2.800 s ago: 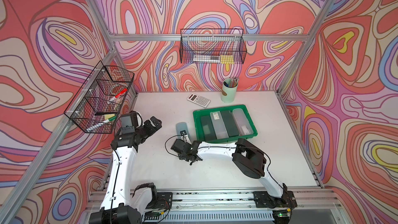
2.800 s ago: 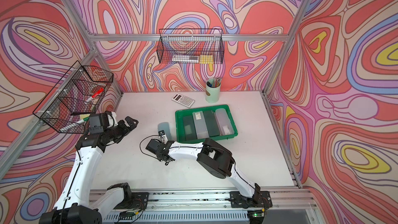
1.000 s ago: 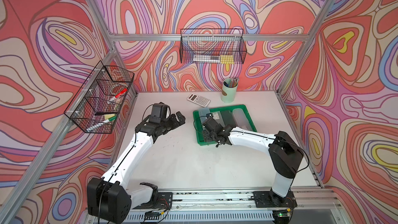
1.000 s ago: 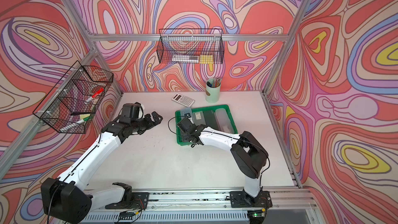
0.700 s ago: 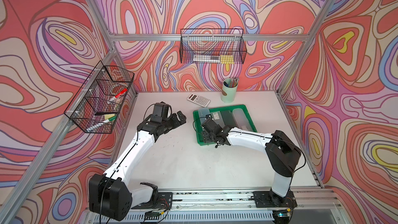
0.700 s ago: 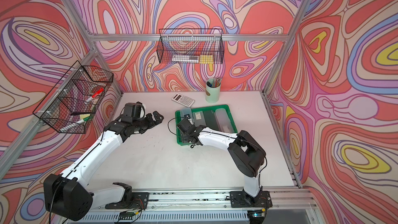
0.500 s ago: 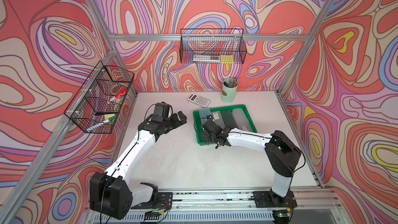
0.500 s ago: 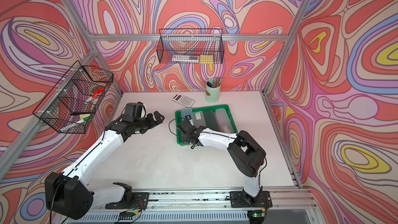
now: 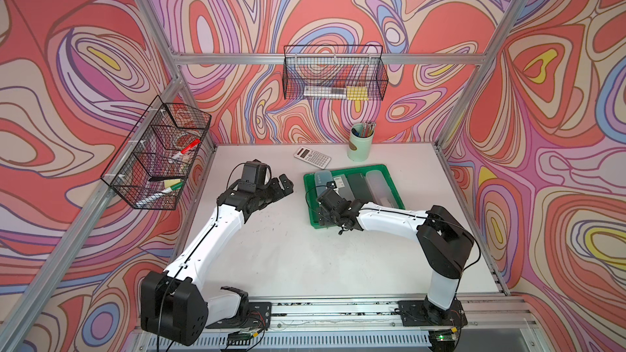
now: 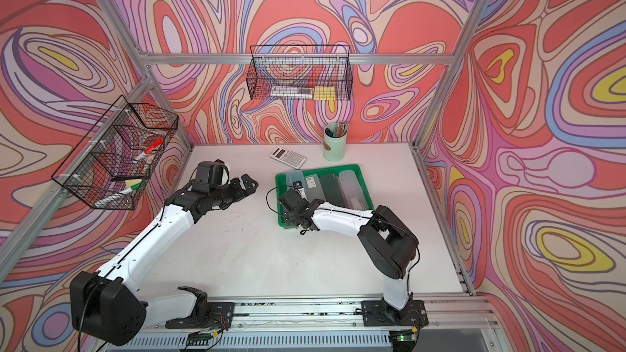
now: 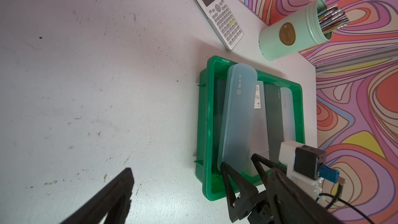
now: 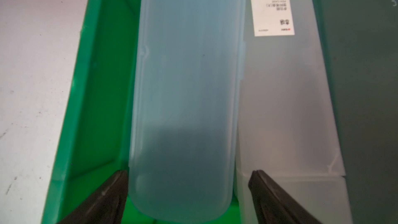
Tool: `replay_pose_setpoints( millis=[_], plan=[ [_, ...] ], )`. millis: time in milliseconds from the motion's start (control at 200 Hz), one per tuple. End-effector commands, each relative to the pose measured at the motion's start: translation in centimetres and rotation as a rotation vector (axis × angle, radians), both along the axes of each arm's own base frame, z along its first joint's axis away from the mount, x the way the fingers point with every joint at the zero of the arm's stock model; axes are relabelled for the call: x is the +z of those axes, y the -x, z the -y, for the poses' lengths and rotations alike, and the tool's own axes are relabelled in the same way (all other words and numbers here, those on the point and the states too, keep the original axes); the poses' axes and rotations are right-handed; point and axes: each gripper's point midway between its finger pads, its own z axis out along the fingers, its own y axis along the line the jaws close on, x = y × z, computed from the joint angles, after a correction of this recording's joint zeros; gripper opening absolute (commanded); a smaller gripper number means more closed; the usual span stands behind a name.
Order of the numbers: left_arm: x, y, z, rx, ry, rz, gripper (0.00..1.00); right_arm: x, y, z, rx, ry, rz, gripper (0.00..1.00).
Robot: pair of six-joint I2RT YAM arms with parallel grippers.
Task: Put the pencil case into the storage box
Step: Place the pencil case at the storage box.
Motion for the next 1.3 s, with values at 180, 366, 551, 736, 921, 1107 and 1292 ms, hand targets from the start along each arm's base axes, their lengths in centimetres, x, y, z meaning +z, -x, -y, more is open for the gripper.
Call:
replay_pose_setpoints(
  millis=[180,366,551,736,921,1107,1292],
  plan=[
    [1.4,-0.3,0.1,0.0,0.002,0.043,0.99,5.3,-1.2,0.2,-0.021,-0.011,0.092,0.96],
    [1.4,-0.3,0.2,-0.004,0.005,0.041,0.99,5.6,-2.6,-1.4,0.012,-0.017,0.062,0.98],
    [1.2,0.0,0.0,-0.01,-0.01,0.039,0.99,3.4,-4.2,-0.9,-0.03,-0.037,0.014,0.98],
    [0.6,0.2,0.0,-0.014,-0.019,0.029,0.99,1.6,-5.1,-1.4,-0.012,-0.035,-0.018,0.98],
    [0.0,0.1,0.1,-0.016,-0.015,0.019,0.99,-0.3,-5.2,-1.4,-0.009,-0.003,-0.037,0.98],
    [-0.5,-0.1,0.2,-0.017,-0.015,0.011,0.99,-0.9,-5.2,-1.0,-0.006,0.024,-0.041,0.91],
    [-0.6,-0.3,0.4,-0.02,-0.007,0.009,0.99,-0.7,-5.4,-0.6,-0.003,0.062,-0.031,0.88]
  ],
)
